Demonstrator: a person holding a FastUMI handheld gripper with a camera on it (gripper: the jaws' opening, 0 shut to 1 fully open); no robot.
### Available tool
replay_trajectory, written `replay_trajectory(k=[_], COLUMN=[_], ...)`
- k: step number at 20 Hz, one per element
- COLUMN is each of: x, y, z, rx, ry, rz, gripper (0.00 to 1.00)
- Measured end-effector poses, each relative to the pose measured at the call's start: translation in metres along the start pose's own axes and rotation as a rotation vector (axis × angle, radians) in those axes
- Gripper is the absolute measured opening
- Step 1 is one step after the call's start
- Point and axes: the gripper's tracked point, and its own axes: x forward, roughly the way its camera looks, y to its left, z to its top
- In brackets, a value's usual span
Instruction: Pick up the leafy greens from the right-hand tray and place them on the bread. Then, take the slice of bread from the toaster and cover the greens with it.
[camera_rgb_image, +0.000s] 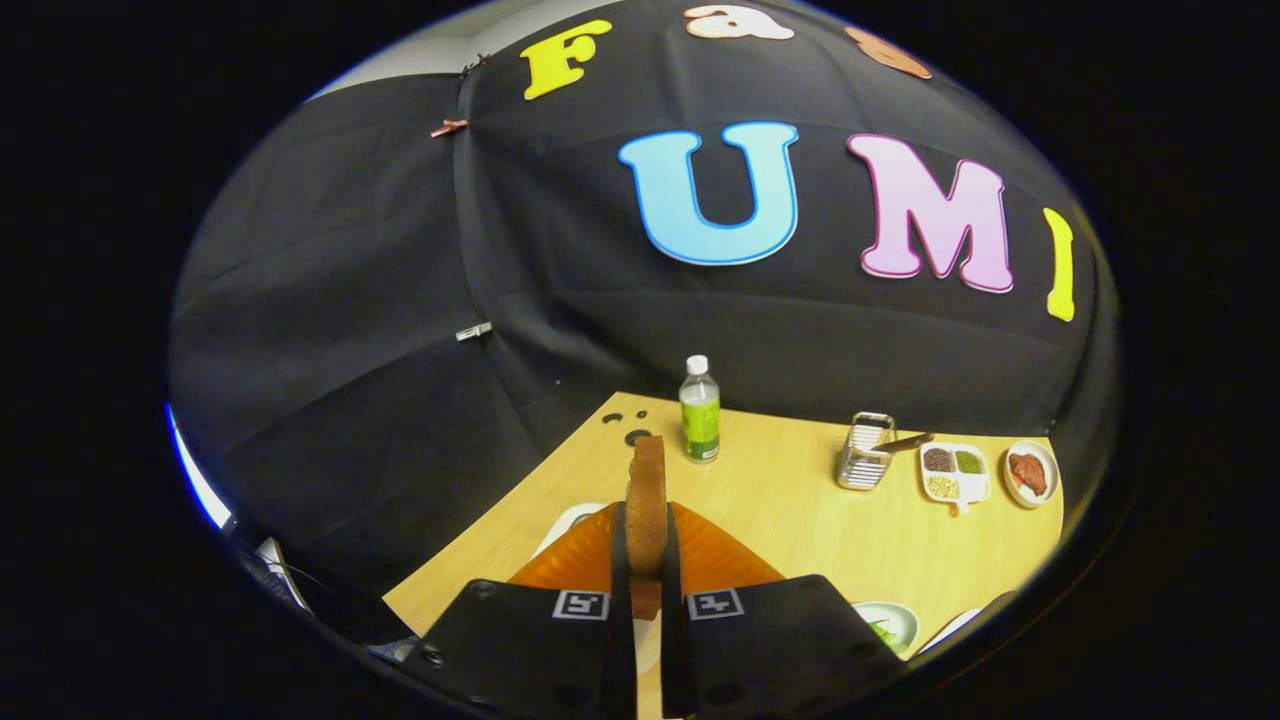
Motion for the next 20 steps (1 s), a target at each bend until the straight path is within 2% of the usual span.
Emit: replay_trajectory(k=[3, 7, 13, 20], x=[-0.014, -0.028, -0.039, -0.038], y=[-0.035, -0.083, -0.133, -0.165], z=[0.005, -0.016, -0.078, -0.156], rx=[0.024, 0.074, 0.153, 0.316], ry=[-0.012, 0.026, 0.119, 0.236], rz=[-0.043, -0.09, -0.096, -0.068], gripper=[0.14, 0.14, 0.14, 0.14])
